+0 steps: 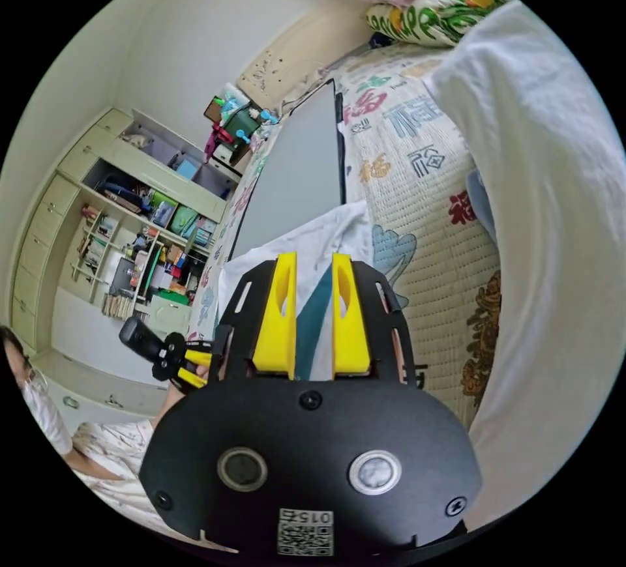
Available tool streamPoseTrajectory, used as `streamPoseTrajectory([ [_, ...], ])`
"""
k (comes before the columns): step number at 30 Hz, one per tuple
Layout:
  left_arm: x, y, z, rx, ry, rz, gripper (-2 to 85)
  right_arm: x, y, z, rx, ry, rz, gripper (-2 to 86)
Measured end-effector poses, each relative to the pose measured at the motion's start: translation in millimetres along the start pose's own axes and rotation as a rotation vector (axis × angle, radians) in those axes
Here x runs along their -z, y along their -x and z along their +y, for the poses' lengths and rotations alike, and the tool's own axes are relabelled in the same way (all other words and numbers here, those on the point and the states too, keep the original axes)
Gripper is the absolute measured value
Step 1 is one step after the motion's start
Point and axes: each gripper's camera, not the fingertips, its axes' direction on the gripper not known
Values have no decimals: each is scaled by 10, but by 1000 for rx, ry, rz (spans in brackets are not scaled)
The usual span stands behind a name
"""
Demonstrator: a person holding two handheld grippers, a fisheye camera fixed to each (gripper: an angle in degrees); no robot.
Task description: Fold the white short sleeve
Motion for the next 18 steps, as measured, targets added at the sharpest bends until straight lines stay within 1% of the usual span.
streamPoseTrajectory([
  [2, -45, -83, -91, -18, 24, -46, 95, -179, -78, -122, -40, 12, -23, 93],
  [5, -16, 50, -254, 27, 16, -7, 89, -507, -56, -353, -66, 53, 10, 94],
  [8, 17, 78, -377, 18, 16, 14, 82, -737, 1, -560, -105, 70, 26, 78],
  [10, -28, 45, -495, -5, 43, 43, 74, -820, 58, -647, -117, 58, 61, 54],
  [14, -260, -78, -622, -53, 162, 11, 69, -1149, 250, -752, -53, 123, 204, 20],
  [18, -146, -62, -671, -41, 148, 4, 61, -1439, 258, -699, -57, 133, 274, 20],
])
